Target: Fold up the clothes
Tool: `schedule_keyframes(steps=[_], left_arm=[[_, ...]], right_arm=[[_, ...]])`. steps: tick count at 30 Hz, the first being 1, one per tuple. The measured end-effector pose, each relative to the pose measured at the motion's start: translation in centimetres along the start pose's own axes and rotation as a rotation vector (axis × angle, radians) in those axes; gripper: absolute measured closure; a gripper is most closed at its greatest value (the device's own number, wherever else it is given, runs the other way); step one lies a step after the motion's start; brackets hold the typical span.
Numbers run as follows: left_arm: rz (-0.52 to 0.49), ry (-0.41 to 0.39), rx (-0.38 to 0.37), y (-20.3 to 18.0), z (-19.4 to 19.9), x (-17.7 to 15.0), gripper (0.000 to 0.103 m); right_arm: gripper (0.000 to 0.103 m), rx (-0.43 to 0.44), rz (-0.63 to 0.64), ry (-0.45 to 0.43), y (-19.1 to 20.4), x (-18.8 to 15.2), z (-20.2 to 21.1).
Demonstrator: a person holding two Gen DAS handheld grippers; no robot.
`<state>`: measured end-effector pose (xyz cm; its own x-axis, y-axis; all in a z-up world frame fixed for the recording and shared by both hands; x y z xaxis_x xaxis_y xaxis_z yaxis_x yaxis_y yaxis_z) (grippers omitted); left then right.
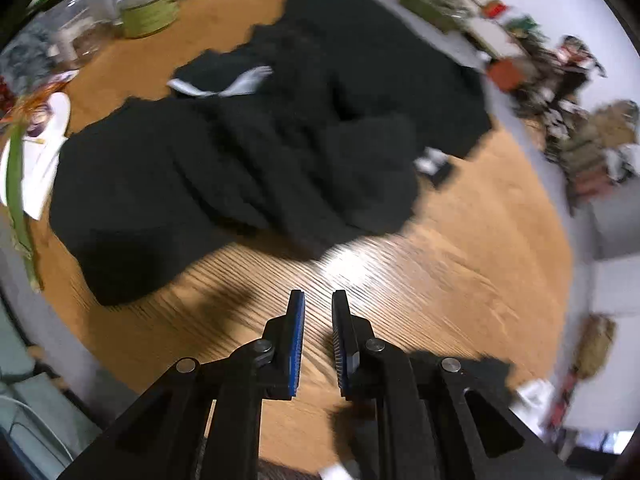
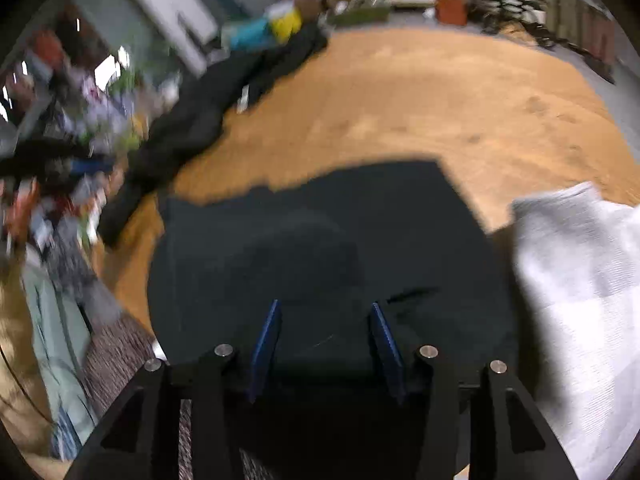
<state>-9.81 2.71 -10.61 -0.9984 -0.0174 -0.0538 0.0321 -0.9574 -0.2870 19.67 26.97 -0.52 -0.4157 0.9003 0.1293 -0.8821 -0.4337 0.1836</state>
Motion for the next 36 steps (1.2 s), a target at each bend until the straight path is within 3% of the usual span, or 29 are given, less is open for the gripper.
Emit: schedule_keyframes(steps=[4, 5, 7, 11, 18, 22, 24, 27, 30, 32, 35, 36], left_arm=[[0.005, 0.015, 0.013, 0.7, -2.6, 2.4, 0.092], [0.004, 0.016, 0.008, 0.8, -3.1, 3.1, 0.092], [0.002, -0.002, -0.008, 0.7, -3.9, 4.8, 0.093], [0.038, -0.055, -0.062, 0.5, -3.8, 9.1, 0.093], [0.124, -0.067, -0.052, 0.8, -4.7, 17.8, 0.098], [0.164, -0.242, 0.061, 1.4, -2.4, 22.0, 0.098], [0.184, -0.28, 0.118, 1.8, -1.6, 23.2, 0.098], [0.189, -0.212, 0.108, 1.8, -2.7, 22.7, 0.098], [0.164, -0.273, 0.103, 1.2, -1.8, 20.1, 0.098], [0.147, -0.279, 0.048, 0.4, -0.6, 17.3, 0.098], [0.029, -0.216, -0.003, -1.8, 1.2, 12.5, 0.093], [-0.029, -0.187, -0.016, -2.8, 1.8, 10.6, 0.087]], right_arm=[[0.041, -0.156, 0.05, 0.106, 1.7, 0.2, -3.6], [0.033, -0.173, 0.064, 0.101, 2.1, 0.4, -3.9], [0.03, -0.196, 0.068, 0.111, 2.5, 0.9, -4.3], [0.026, -0.175, 0.051, 0.108, 1.9, 1.7, -4.4], [0.019, -0.117, 0.044, 0.119, 0.9, 2.0, -3.9], [0.017, -0.098, 0.032, 0.107, 0.9, 2.5, -3.9], [0.016, -0.097, 0.027, 0.101, 0.8, 2.4, -3.9], [0.016, -0.096, 0.023, 0.09, 0.5, 1.9, -3.9], [0.015, -0.098, 0.026, 0.087, 0.3, 1.3, -3.9], [0.015, -0.094, 0.026, 0.083, 0.3, 1.3, -3.8], [0.015, -0.084, 0.025, 0.072, 0.1, 1.4, -3.7], [0.015, -0.079, 0.024, 0.068, 0.2, 1.6, -3.9]])
Point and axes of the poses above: each gripper's, at about its wrist camera, not at the fingertips, and z roughly against the way its jaws point, y to its left, x to its top, the point moved 3 cm from there along -z, roughly the way its jaws point, and after that the axes turned 14 degrees about y, right-handed, at the moved point
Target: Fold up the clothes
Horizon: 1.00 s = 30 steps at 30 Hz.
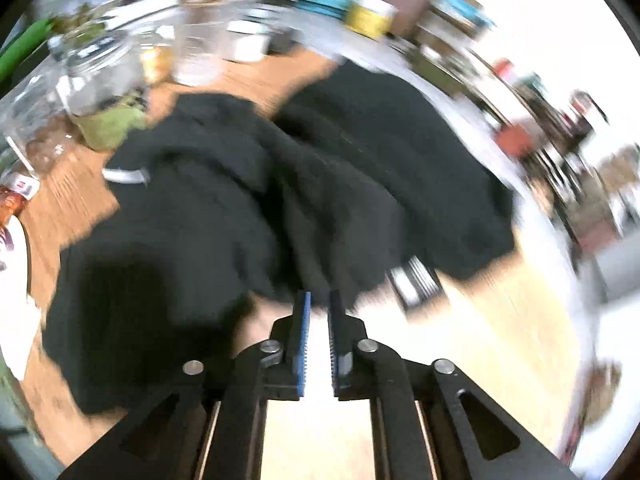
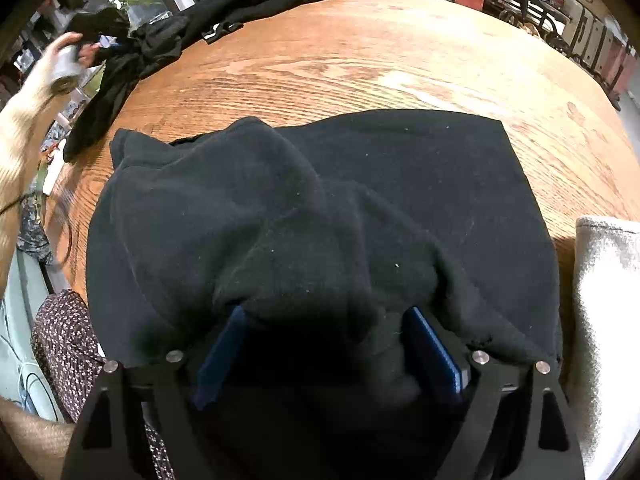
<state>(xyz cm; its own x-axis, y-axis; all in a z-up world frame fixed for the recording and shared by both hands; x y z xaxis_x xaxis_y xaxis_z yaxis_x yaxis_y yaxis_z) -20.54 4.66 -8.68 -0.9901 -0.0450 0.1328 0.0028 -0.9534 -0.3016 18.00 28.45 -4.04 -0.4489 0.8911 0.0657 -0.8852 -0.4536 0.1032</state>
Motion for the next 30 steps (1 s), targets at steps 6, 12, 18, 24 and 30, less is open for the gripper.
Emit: schedule_keyframes(steps=[6, 12, 18, 24, 30], left_arm=[[-0.268, 0.326, 0.006, -4.2, -0.5, -12.8, 0.051], [-0.295, 0.439, -0.022, -5.7, -2.2, -19.8, 0.051], [-0.305, 0.494, -0.06, -6.6, -4.3, -21.9, 0.051], [-0.317, 0.454, -0.089, -7.5, -4.2, -22.8, 0.102], [-0.35, 0.455, -0.223, -8.9, -1.3, -22.2, 0.102]], right_arm=[[0.021, 0.058, -0.072, -0.006, -1.6, -1.6, 1.7], [0.021, 0.064, -0.058, -0.105, -1.7, -3.9, 5.8], [0.02, 0.032, 0.057, -0.165, -0.2, 1.2, 6.7], [0.02, 0.051, 0.144, -0.02, 1.0, 5.8, 2.7], [0.064, 0.033, 0.14, 0.006, 1.6, 5.4, -0.1]])
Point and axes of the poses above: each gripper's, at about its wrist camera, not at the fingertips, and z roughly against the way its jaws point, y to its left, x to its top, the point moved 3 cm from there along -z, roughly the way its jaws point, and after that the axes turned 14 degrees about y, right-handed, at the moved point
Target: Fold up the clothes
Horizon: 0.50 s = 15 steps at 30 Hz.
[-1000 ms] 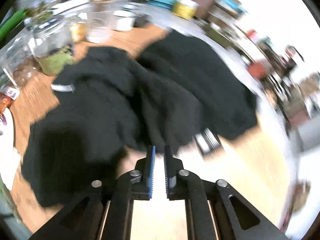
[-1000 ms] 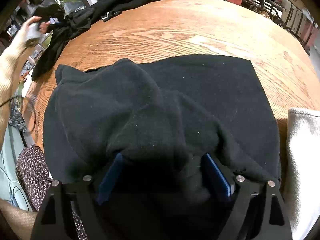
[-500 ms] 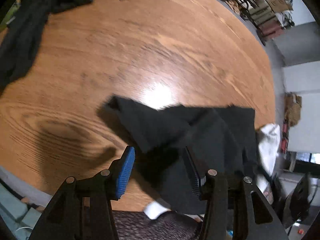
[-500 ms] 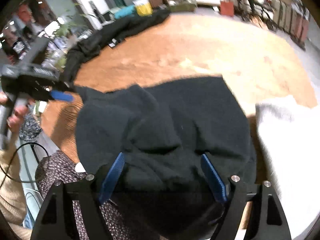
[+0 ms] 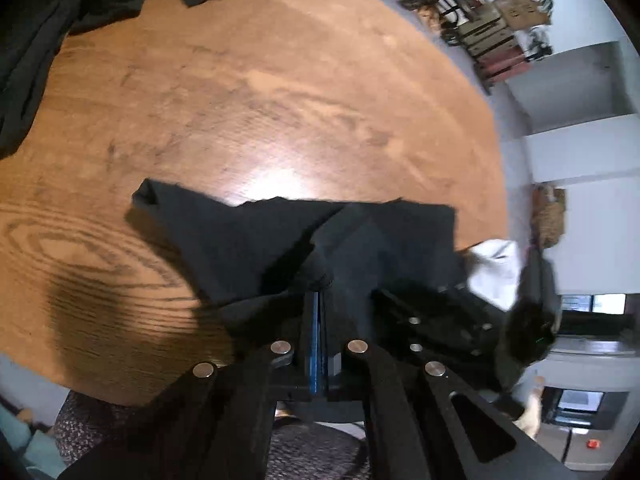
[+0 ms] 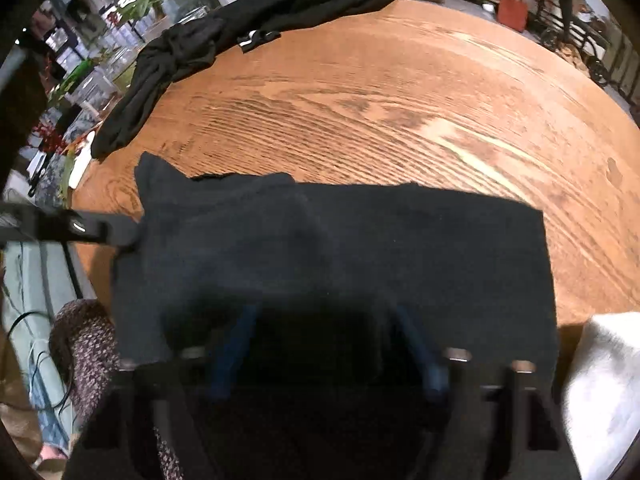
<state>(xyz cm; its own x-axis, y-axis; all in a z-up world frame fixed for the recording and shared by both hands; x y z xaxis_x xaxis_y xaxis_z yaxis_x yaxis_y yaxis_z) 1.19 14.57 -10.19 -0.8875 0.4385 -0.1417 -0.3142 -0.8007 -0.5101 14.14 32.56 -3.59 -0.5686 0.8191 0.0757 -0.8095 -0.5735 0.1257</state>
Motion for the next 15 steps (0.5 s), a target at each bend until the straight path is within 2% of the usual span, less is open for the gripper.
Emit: schedule_keyframes(steps=[1, 2, 4, 7, 12, 15], left_arm=[[-0.006, 0.002, -0.018, -0.4, 0.3, 0.1, 0.102], [-0.012, -0.003, -0.031, -0.8, 1.1, 0.4, 0.102], [-0.024, -0.013, -0.059, -1.7, 2.5, 0.8, 0.102], [-0.036, -0.074, -0.065, -3.6, 5.9, 2.0, 0.103], [-0.094, -0.327, -0.084, -8.3, 18.6, 3.1, 0.103], [-0.136, -0.445, -0.068, -11.2, 25.5, 1.8, 0.103]], right_arm=[[0.078, 0.012, -0.005, -0.007, 0.0, -0.3, 0.2], [0.085, 0.038, -0.015, -0.009, -0.1, -0.4, 0.6], [0.089, 0.076, -0.036, -0.04, -0.5, -0.3, 2.2], [0.091, 0.064, -0.051, -0.139, -0.8, 1.1, 6.3], [0.092, 0.006, -0.073, -0.367, -0.9, 4.7, 17.1], [0.092, -0.07, -0.055, -0.569, 1.0, 6.6, 25.9]])
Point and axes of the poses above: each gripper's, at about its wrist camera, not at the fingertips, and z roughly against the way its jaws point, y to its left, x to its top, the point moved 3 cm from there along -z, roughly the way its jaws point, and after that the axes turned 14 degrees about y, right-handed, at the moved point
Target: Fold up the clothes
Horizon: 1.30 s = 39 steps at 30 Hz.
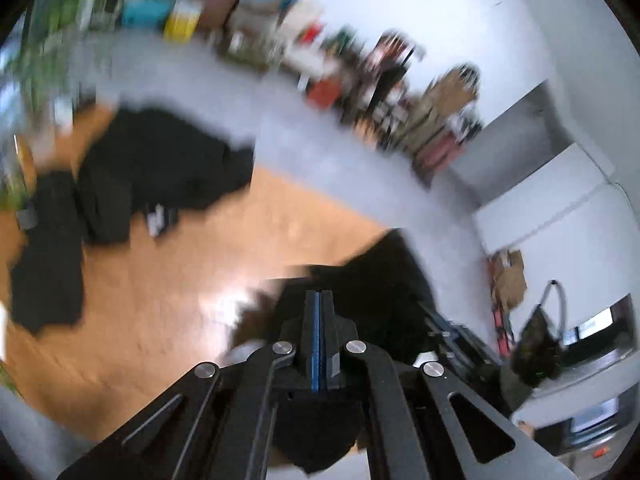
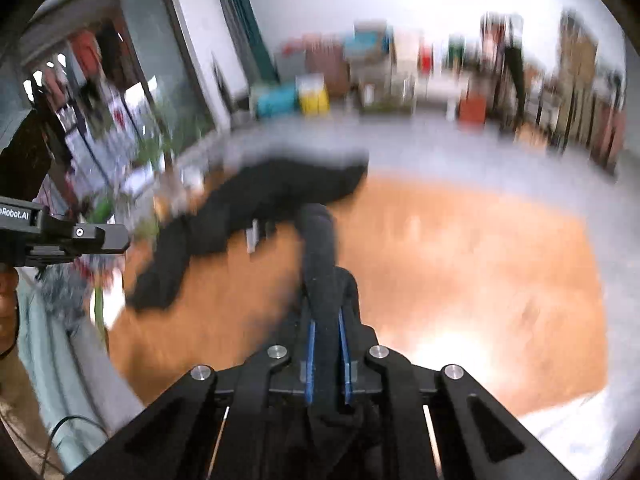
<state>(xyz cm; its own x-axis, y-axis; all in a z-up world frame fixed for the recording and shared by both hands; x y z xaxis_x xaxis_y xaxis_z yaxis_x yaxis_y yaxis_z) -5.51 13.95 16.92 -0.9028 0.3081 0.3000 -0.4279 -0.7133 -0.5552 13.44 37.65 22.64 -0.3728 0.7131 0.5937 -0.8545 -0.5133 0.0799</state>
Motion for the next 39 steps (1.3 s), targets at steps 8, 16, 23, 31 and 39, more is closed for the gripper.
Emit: schedule_keyframes(steps=[8, 16, 23, 31, 39], left_arm=[[-0.008, -0.138, -0.059, -1.8, 3.9, 0.6, 0.103], [0.124, 0.177, 0.034, 5.7, -6.6, -2.1, 0.103], [0.262, 0.445, 0.166, 14.0, -17.3, -5.1, 0.102], [0.287, 0.507, 0.198, 15.5, -25.1, -4.8, 0.101], [0.307, 0.306, 0.123, 13.8, -26.2, -0.8, 0.067]], right_arm=[[0.093, 0.017, 0.097, -0.419, 6.5, 9.1, 16.1], [0.092, 0.084, 0.141, -0.252, 6.7, 2.6, 11.8], [0.09, 0.035, 0.06, 0.253, 0.2, -13.8, -3.1], [0.063, -0.128, -0.249, 0.413, -9.5, -21.1, -6.3], [0.05, -0.05, -0.11, 0.345, -5.2, -14.7, -10.4]])
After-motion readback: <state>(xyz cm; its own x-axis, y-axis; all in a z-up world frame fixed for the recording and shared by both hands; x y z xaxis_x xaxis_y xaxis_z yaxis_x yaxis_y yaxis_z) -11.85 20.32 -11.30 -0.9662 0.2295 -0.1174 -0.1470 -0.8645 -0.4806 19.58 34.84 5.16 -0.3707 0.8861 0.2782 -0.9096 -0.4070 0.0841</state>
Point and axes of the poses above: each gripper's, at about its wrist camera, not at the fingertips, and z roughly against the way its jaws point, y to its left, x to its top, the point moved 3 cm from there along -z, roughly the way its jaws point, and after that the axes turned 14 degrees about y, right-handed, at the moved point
